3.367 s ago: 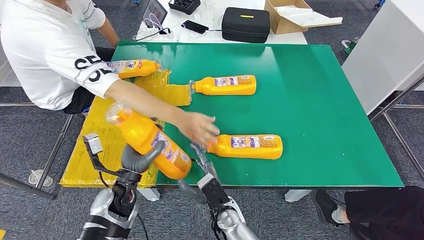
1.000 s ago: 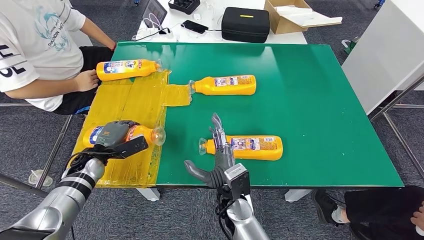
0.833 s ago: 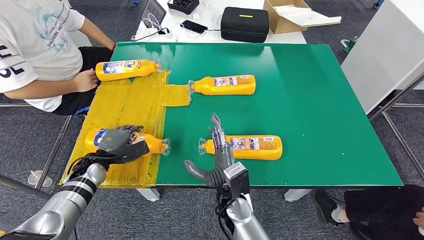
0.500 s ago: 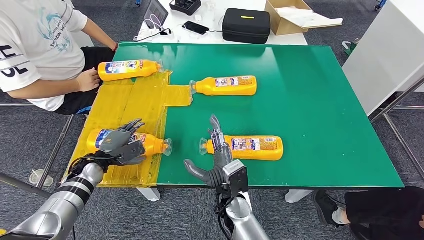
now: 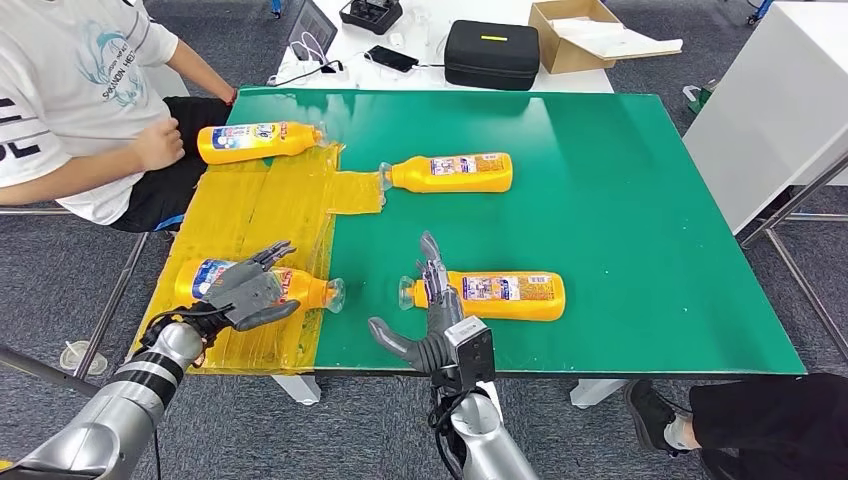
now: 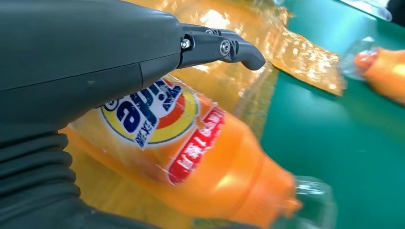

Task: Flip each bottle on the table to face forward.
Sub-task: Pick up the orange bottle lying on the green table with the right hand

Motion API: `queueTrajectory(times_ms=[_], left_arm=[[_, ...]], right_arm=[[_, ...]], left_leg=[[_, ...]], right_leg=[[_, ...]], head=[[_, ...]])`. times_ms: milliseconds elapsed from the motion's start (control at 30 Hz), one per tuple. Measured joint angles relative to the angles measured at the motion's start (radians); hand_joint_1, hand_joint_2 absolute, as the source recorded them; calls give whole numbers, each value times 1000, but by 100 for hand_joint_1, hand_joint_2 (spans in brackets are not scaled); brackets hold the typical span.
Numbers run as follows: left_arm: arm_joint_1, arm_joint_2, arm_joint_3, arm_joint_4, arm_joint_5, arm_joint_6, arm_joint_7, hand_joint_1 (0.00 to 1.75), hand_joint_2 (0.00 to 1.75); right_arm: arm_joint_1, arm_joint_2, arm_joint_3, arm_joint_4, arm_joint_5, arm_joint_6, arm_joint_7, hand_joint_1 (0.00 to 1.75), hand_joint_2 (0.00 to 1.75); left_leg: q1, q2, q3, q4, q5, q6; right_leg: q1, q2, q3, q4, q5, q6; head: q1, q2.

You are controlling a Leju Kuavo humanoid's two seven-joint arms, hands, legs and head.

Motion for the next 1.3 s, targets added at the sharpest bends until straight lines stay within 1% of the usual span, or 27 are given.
queueTrajectory(times_ms=[33, 67, 100, 167, 233, 367, 500, 600, 733, 900, 967, 1033, 1300], left_arm=[[10, 1, 5, -19, 57, -20, -1, 0, 175], [26, 0, 12, -44, 125, -24, -1, 0, 175], [47, -4, 22, -77, 203, -8, 0, 0, 175], [93, -25, 58, -156, 361, 81, 1, 0, 175], [131, -58, 115, -245, 464, 194, 1, 0, 175], [179, -122, 234, -435, 512, 409, 1, 0, 175], [219, -156, 303, -589, 506, 524, 2, 0, 175], [258, -171, 320, -670, 496, 583, 2, 0, 175], [302, -182, 323, -733, 488, 616, 2, 0, 175], [332, -194, 321, -745, 469, 613, 2, 0, 175], [334, -197, 317, -732, 463, 607, 2, 0, 175], [330, -198, 310, -713, 457, 604, 3, 0, 175], [309, -201, 294, -663, 453, 587, 3, 0, 175]], right_arm=[[-1, 0, -1, 3, 6, -7, 0, 0, 175], [-3, -1, -1, 4, 19, -19, 3, 0, 175], [-4, -2, -2, 6, 43, -39, 12, 0, 175], [-8, -11, -3, 6, 121, -96, 52, 0, 175], [-17, -29, -4, 3, 217, -148, 110, 0, 175], [-52, -87, -19, -14, 411, -209, 244, 0, 175], [-94, -159, -45, -30, 523, -202, 344, 0, 175], [-128, -212, -62, -35, 597, -166, 422, 0, 175], [-168, -276, -73, -35, 653, -104, 494, 0, 175], [-223, -356, -74, -6, 674, 46, 572, 0, 175], [-248, -382, -72, 29, 653, 120, 581, 0, 175], [-272, -403, -66, 75, 622, 188, 571, 0, 175], [-321, -452, -18, 195, 559, 307, 527, 0, 175]], left_leg=[[0, 0, 0, 0, 0, 0], [0, 1, 0, 0, 0, 0], [0, 1, 0, 0, 0, 0], [0, 2, -1, 0, 0, 0], [0, 2, -3, 1, 0, 0], [-1, 2, -4, 1, 0, 1], [-1, 2, -5, 1, 0, 1], [-1, 1, -5, 1, 0, 1], [-1, 2, -6, 1, 0, 1], [-1, 1, -6, 1, 0, 1], [-1, 1, -6, 1, 0, 1], [-1, 1, -6, 1, 0, 1], [-1, 1, -7, 1, 0, 1]], right_leg=[[0, 0, 0, 0, 0, 0], [0, 0, -1, 0, 0, 0], [0, 0, -2, 0, 0, 0], [0, 0, -3, 0, 0, 0], [0, 0, -4, 0, 1, 0], [-1, 0, -5, 0, 1, 1], [-1, 0, -6, 0, 1, 1], [-1, 0, -6, 0, 1, 1], [-1, 0, -6, 0, 1, 1], [-1, 0, -6, -1, 1, 1], [-1, 0, -6, -1, 1, 1], [-1, 0, -6, -1, 1, 1], [-1, 0, -7, -1, 1, 1]], head=[[0, 0], [0, 0], [0, 0], [0, 0], [0, 0], [0, 0], [0, 0], [0, 0], [0, 0], [0, 0], [0, 0], [0, 0], [0, 0]])
